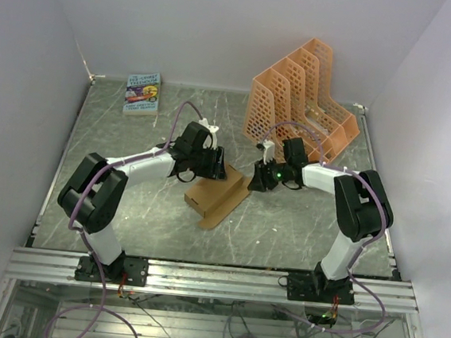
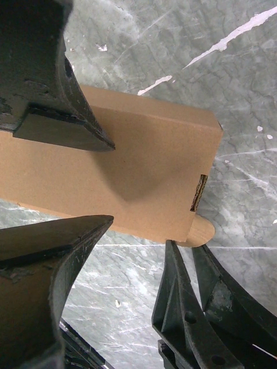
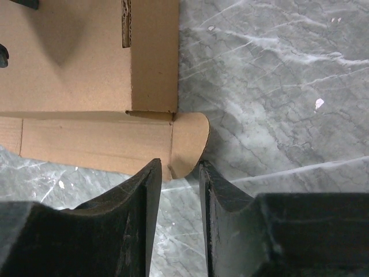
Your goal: Fold the paper box
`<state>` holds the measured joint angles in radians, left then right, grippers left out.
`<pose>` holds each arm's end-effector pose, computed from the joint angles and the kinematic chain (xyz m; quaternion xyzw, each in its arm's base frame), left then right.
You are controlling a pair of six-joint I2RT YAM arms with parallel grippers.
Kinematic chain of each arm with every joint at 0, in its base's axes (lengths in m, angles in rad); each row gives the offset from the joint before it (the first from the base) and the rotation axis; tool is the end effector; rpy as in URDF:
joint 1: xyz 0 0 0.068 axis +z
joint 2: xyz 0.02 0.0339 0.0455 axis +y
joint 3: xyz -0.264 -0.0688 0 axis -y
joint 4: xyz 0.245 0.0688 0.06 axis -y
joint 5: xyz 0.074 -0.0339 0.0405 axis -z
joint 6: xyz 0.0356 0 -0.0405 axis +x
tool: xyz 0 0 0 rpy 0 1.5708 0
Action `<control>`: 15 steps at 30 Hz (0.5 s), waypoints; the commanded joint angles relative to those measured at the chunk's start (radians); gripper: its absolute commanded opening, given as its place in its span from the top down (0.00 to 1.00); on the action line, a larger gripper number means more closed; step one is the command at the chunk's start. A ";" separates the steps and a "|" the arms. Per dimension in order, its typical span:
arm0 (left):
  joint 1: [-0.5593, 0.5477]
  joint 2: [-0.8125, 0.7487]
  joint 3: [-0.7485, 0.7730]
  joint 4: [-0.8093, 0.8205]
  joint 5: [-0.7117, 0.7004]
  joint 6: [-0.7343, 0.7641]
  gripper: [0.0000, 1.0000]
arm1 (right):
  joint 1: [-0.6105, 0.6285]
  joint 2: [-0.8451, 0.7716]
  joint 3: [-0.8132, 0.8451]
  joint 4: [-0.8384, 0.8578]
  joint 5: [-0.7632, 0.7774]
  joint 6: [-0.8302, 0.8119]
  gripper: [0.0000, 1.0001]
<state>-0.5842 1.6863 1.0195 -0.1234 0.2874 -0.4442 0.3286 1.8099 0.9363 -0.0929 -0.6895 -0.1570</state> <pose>0.2915 -0.2048 0.1945 0.1184 0.9092 -0.3005 0.2627 0.3178 0.1323 0.1372 -0.3136 0.8480 0.3455 0.2514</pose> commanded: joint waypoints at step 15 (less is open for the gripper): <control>-0.001 0.023 0.034 -0.097 -0.016 0.068 0.39 | 0.097 -0.081 -0.046 0.085 0.095 -0.060 1.00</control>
<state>-0.5842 1.6863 1.0340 -0.1478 0.2893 -0.4145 0.3801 1.7538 0.8768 -0.0242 -0.6514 -0.1959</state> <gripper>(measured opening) 0.606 0.017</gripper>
